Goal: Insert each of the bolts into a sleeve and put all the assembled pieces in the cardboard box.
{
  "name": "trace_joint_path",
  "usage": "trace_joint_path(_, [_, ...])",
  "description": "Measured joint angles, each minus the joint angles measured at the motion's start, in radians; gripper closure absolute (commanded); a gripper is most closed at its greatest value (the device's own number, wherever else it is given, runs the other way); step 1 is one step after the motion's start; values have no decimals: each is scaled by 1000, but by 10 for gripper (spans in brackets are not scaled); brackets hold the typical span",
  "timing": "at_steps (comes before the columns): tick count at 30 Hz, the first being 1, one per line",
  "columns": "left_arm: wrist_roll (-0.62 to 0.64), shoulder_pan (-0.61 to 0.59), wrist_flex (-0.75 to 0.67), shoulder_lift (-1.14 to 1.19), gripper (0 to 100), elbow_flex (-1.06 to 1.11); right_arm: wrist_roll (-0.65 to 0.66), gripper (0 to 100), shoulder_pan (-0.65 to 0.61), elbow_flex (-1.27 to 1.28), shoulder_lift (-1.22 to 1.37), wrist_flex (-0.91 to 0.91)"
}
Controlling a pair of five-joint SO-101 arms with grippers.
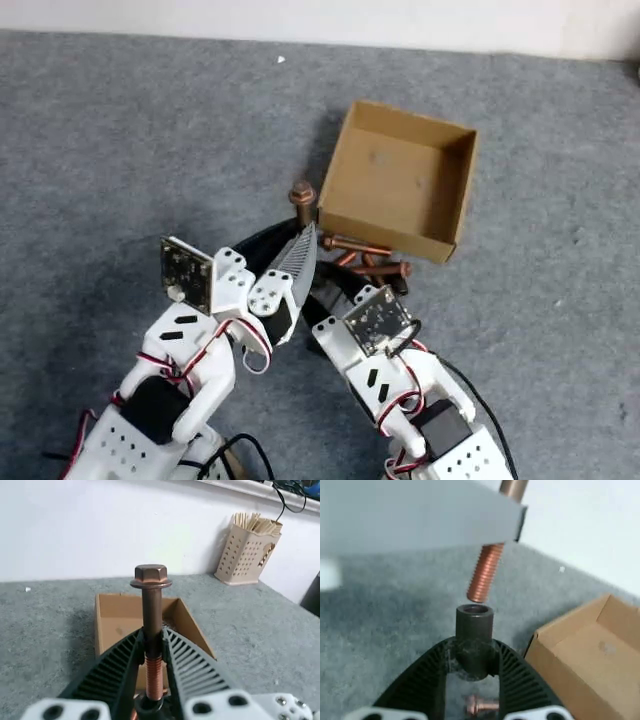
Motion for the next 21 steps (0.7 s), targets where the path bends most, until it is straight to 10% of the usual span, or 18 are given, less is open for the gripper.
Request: trace_joint_path(21, [-3,34,2,-3,994,17,3,993,52,-6,0,6])
